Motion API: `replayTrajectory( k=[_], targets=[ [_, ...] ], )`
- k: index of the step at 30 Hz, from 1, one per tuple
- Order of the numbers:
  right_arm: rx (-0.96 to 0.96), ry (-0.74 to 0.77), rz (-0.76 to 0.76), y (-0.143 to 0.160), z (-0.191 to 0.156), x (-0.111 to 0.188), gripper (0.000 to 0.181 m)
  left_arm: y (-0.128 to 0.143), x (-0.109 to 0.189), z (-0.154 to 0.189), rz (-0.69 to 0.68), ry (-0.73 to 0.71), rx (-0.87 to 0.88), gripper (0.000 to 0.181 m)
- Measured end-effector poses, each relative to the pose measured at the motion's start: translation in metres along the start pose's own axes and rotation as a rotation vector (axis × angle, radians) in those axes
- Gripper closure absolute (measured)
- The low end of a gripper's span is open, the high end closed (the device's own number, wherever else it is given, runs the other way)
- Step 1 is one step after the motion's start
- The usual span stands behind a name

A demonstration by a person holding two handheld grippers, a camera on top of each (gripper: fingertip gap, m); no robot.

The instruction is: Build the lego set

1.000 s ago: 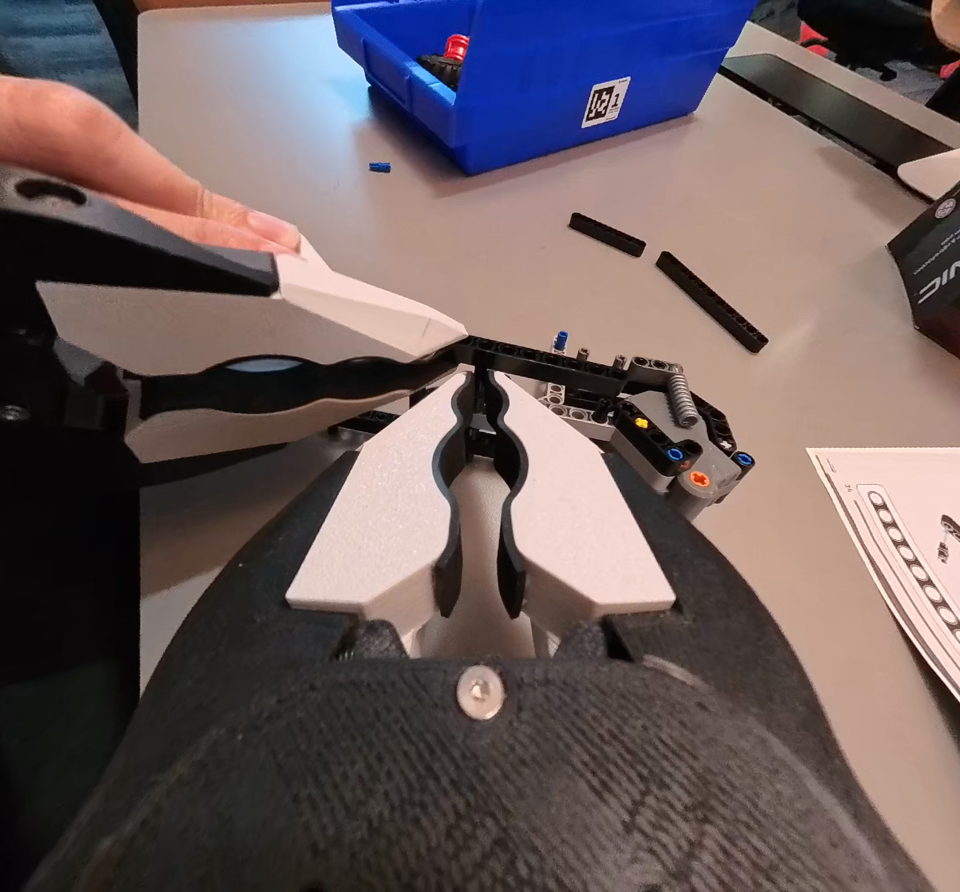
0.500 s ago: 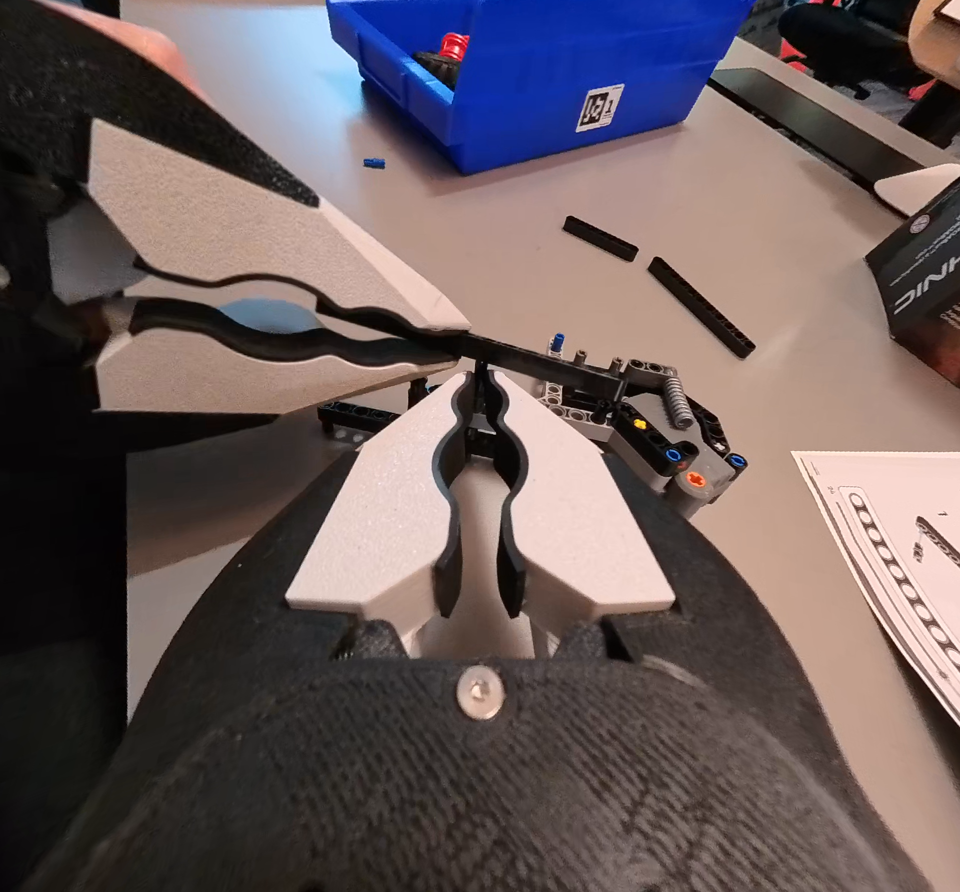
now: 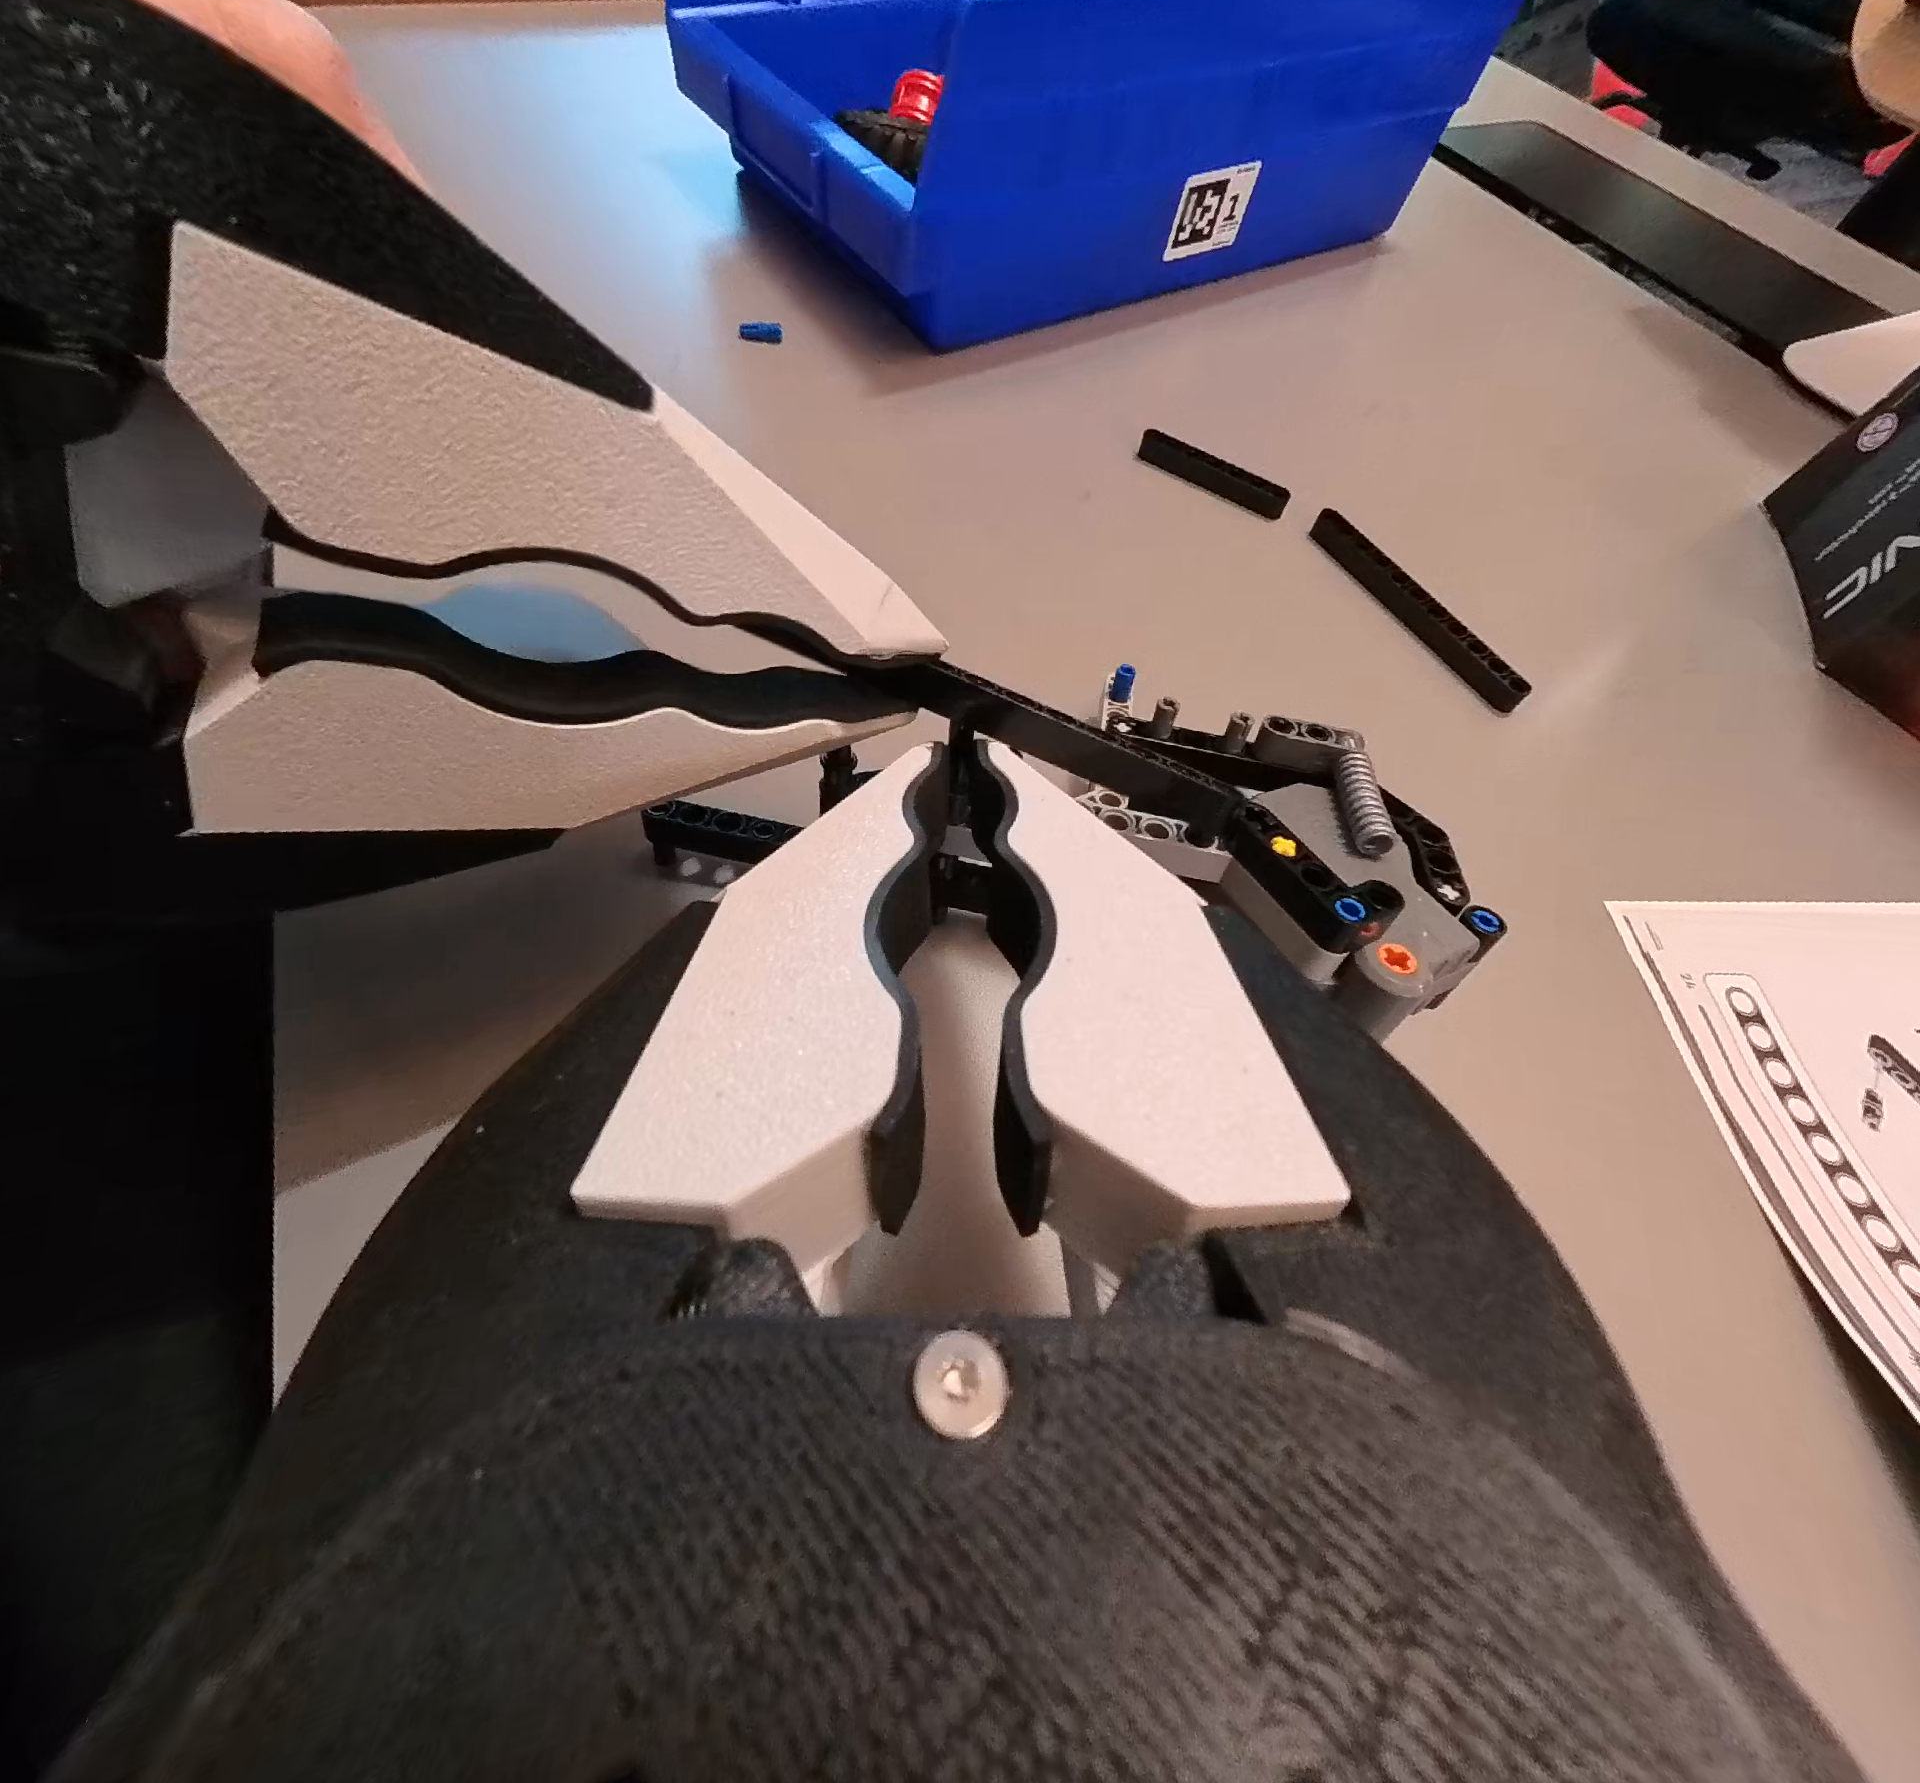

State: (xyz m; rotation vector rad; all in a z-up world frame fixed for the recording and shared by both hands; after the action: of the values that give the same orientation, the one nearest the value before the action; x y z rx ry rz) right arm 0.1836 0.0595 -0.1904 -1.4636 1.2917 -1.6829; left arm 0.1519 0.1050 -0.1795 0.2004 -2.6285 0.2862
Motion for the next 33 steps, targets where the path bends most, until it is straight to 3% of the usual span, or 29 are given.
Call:
replayTrajectory(
  k=[4,7,9,14,19,23,26,30,33],
  targets=[
    [-0.014,-0.012,-0.001,-0.0001,0.0007,0.0002,0.18,0.0004,0.0005,0.0002,-0.005,0.003,0.041,0.175],
    [-0.013,-0.011,-0.002,0.0,0.0006,0.0001,0.18,-0.0003,0.0013,0.003,-0.027,-0.045,-0.09,0.175],
    [-0.01,-0.006,-0.001,0.0,0.0007,0.0001,0.181,-0.0001,0.0011,0.0024,-0.019,-0.033,-0.09,0.175],
    [0.012,0.014,0.0,0.0003,-0.0001,0.0001,0.181,0.0081,-0.0025,-0.0026,0.101,0.162,0.184,0.175],
    [0.006,0.007,-0.001,0.0003,0.0001,0.0003,0.18,0.0048,0.0001,0.0006,0.067,0.064,0.029,0.175],
    [-0.002,-0.002,-0.002,0.0002,0.0003,0.0003,0.18,0.0058,0.0005,0.0005,0.1,0.072,0.019,0.175],
    [0.004,0.002,-0.001,0.0003,0.0,0.0003,0.18,0.0017,0.0024,0.0016,0.044,0.012,-0.17,0.175],
    [-0.016,-0.016,-0.004,0.0002,0.0008,0.0,0.18,0.0055,0.0004,-0.004,0.094,0.114,0.047,0.175],
    [-0.018,-0.019,-0.003,0.0001,0.0008,0.0002,0.18,0.0037,0.0013,-0.0029,0.07,0.075,-0.03,0.175]
  ],
)
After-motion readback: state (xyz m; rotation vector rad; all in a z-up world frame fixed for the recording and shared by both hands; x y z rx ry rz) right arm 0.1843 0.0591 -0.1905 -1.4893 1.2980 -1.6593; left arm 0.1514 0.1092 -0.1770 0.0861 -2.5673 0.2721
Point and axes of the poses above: each gripper's, where its closed fingertips meet, x back along the fingers, y out of its underside, z = x × y across the jaws, the point moved 5 cm from there along x, back along the fingers, and after that the axes turned 8 degrees about -x, right-handed, at the moved point
